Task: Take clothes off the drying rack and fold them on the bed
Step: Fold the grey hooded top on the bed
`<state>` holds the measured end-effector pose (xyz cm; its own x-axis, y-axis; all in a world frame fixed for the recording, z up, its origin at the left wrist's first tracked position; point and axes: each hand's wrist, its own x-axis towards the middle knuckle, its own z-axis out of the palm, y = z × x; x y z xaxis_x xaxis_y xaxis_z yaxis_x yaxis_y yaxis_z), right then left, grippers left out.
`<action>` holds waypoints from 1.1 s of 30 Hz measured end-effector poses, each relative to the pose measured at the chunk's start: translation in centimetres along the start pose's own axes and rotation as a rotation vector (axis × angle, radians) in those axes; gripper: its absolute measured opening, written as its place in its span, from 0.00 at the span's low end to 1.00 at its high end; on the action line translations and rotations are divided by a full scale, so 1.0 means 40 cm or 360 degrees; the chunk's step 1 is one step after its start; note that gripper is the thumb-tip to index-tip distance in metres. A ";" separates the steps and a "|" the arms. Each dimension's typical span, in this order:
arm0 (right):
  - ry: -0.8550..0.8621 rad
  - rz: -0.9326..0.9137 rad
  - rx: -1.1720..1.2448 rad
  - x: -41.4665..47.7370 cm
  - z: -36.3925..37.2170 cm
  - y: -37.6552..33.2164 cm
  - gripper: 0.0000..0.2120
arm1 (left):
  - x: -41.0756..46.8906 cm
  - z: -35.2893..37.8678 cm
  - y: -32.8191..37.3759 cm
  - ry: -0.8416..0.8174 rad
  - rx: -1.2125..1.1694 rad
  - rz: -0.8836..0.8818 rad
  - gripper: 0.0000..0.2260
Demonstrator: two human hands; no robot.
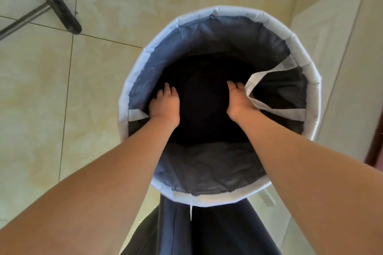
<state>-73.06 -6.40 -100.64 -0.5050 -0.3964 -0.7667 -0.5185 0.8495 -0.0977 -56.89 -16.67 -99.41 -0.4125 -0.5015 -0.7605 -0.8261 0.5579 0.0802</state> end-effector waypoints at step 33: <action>0.0435 -0.1480 0.0730 -1.563 -0.909 -0.600 0.11 | -1.524 -0.995 -0.278 0.1508 -0.1721 -0.0280 0.10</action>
<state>-54.12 -14.65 -27.30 -0.2124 -0.9714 -0.1060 -0.4990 0.2010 -0.8430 -37.83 -18.63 -28.29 -0.0174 -0.9897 -0.1420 -0.5953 -0.1038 0.7968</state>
